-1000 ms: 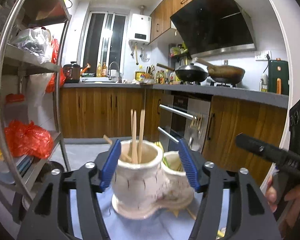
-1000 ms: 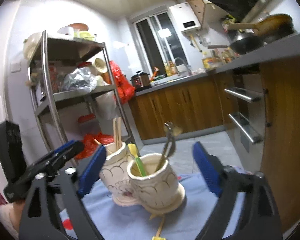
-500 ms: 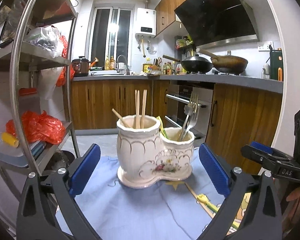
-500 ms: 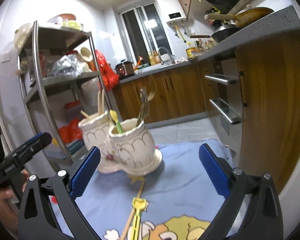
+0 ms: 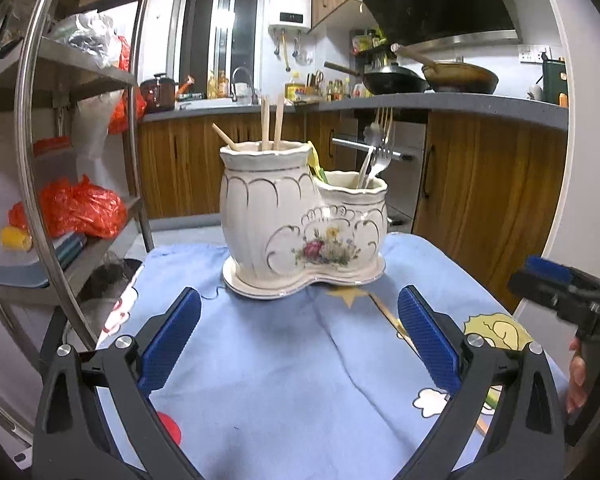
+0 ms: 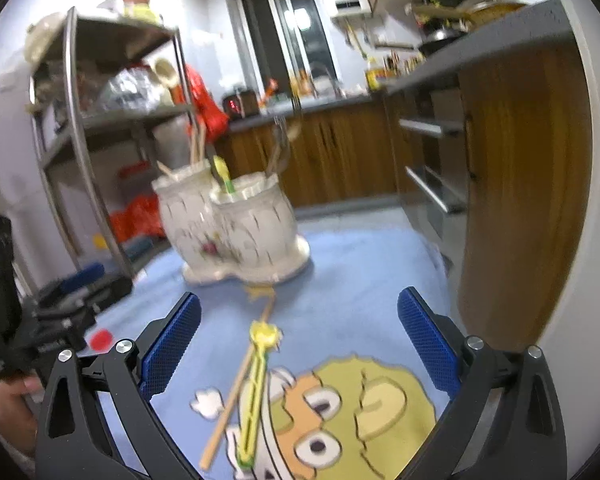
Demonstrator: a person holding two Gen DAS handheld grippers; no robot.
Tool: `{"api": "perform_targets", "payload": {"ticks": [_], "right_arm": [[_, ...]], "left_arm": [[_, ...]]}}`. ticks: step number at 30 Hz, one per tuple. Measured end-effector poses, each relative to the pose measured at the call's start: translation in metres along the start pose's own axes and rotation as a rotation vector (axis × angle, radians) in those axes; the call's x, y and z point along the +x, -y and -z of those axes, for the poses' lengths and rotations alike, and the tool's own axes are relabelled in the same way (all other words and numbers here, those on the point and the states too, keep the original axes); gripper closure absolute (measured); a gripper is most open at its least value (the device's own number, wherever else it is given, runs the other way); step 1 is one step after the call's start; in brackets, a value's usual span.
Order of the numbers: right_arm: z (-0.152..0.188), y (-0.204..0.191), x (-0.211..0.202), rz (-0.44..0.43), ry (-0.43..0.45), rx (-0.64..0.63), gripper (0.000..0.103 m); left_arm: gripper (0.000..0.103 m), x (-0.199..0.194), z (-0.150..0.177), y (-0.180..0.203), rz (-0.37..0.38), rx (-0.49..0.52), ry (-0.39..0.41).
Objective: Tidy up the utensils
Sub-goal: 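Grasp the second yellow spoon with the right tool while the left tool moves down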
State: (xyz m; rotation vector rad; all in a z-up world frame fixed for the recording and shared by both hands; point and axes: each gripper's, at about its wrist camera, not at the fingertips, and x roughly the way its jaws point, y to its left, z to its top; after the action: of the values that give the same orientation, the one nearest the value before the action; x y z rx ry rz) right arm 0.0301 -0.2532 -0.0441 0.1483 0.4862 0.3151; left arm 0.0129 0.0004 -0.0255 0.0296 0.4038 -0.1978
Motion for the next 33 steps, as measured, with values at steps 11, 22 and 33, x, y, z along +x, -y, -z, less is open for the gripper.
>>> {"api": "perform_targets", "payload": {"ticks": [11, 22, 33], "right_arm": [[0.021, -0.013, 0.033, 0.001, -0.268, -0.052, 0.013], [0.028, -0.036, 0.05, -0.02, -0.384, -0.118, 0.079], [0.022, -0.023, 0.062, -0.05, -0.379, -0.109, 0.092]], "left_arm": [[0.006, 0.016, 0.011, -0.011, 0.029, -0.062, -0.073], [0.006, 0.02, 0.016, -0.011, 0.089, -0.044, -0.1], [0.006, 0.023, 0.016, 0.0, 0.066, 0.002, -0.149]]}}
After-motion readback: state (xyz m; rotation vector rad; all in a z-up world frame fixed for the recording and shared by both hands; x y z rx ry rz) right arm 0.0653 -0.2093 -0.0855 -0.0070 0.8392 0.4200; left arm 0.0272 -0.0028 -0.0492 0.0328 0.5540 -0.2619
